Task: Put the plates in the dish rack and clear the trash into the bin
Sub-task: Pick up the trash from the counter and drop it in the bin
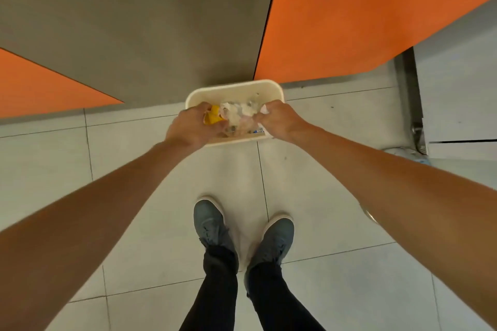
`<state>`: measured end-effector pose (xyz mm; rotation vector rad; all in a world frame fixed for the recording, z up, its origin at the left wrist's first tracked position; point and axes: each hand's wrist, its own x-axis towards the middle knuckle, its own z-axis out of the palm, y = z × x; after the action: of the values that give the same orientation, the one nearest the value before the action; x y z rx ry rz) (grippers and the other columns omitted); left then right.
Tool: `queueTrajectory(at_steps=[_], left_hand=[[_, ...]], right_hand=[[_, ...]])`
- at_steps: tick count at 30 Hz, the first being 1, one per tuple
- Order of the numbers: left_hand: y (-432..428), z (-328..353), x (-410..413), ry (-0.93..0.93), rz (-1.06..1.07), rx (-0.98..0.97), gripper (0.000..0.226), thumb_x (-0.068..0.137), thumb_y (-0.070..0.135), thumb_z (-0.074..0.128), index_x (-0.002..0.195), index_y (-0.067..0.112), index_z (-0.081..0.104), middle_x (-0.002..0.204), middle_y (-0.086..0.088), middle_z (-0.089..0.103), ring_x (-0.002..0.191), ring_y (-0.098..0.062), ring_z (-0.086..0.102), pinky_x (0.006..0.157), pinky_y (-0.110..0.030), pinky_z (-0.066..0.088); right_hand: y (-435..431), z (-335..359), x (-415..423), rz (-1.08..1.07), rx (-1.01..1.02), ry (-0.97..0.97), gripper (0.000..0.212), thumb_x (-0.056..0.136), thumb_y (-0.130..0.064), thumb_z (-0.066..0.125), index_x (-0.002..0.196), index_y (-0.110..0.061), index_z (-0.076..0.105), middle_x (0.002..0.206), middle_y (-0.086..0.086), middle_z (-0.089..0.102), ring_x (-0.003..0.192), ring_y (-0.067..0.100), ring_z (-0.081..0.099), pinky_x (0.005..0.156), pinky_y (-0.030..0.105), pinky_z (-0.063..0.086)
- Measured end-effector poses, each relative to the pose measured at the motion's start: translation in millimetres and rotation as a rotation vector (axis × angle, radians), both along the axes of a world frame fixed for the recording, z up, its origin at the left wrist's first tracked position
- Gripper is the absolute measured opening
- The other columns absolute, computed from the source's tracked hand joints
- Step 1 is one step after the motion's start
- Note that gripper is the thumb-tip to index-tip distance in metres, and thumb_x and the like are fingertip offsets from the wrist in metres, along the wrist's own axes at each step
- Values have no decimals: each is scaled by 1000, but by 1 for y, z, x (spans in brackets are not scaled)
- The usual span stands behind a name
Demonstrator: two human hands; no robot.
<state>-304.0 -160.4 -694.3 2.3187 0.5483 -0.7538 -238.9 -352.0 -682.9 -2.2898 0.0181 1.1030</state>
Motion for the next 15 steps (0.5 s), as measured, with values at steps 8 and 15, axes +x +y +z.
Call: queueTrajectory(at_steps=[8, 15], left_hand=[[27, -12, 12, 160, -151, 99, 45, 87, 42, 57, 129, 30, 48, 109, 1, 70, 77, -20, 71, 89, -39, 53], [35, -19, 15, 113, -71, -40, 16, 82, 26, 57, 96, 34, 60, 84, 0, 74, 68, -16, 70, 80, -36, 56]], right_hand=[[2, -25, -1, -32, -78, 0, 40, 96, -29, 48, 127, -4, 55, 120, 13, 60, 92, 25, 55, 73, 26, 39], [23, -23, 20, -61, -73, -89, 35, 98, -27, 51, 126, -6, 53, 122, 13, 59, 103, 27, 56, 74, 24, 36]])
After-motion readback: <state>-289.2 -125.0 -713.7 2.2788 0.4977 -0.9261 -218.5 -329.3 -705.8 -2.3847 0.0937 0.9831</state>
